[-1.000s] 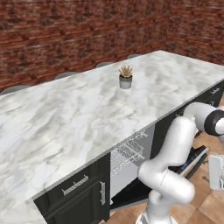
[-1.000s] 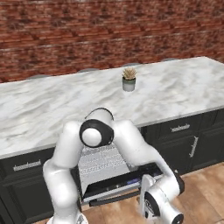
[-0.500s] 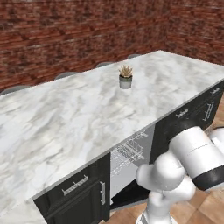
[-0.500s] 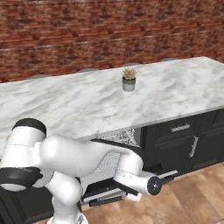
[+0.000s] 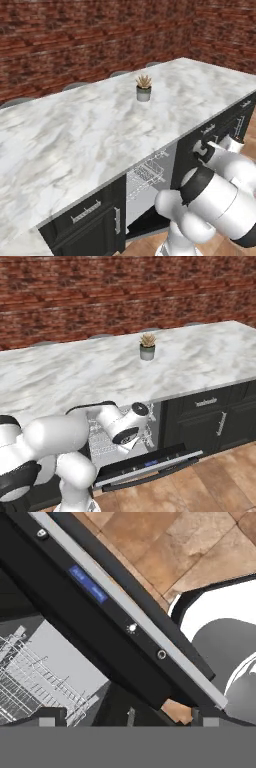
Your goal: Open the dishwasher door and pull out the top rack.
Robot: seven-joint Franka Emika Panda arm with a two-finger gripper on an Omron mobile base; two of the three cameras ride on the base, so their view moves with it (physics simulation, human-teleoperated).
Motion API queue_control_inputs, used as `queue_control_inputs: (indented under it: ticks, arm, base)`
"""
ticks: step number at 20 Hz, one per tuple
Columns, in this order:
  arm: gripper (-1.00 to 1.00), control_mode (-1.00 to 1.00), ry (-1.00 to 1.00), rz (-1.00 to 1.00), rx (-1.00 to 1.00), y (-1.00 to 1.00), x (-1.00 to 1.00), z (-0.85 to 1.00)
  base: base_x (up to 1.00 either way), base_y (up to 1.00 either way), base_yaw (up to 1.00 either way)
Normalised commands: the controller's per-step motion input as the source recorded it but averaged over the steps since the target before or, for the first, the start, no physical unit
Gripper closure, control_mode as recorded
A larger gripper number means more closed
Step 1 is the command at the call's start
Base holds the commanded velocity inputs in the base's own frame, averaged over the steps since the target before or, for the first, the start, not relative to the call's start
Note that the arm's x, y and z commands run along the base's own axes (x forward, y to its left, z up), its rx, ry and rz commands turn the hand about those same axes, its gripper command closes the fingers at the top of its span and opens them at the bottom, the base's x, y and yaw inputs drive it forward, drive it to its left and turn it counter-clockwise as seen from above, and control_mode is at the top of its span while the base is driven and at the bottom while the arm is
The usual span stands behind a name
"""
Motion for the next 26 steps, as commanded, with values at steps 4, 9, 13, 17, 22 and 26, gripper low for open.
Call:
queue_control_inputs:
  ticks: [4, 9, 13, 17, 22, 26]
  arm:
    - [-1.0, -1.0, 0.48, -0.1, 0.28, -0.17, 0.51, 0.01]
    - [-1.0, -1.0, 0.33, -0.14, 0.39, -0.45, 0.56, 0.0]
    - [-1.0, -1.0, 0.06, -0.15, 0.36, -0.46, 0.4, -0.22]
    - [-1.0, -1.0, -0.14, -0.17, 0.17, -0.15, 0.16, -0.38]
    - [-1.0, -1.0, -0.29, -0.15, 0.05, 0.09, 0.22, -0.44]
    - [-1.0, -1.0, -0.33, -0.14, 0.03, 0.36, 0.31, -0.06]
  base:
    - [0.0, 0.0, 0.0]
    - [0.0, 0.0, 0.0]
    - [0.0, 0.0, 0.0]
    - [0.0, 0.0, 0.0]
    - [0.0, 0.0, 0.0]
    - [0.0, 0.0, 0.0]
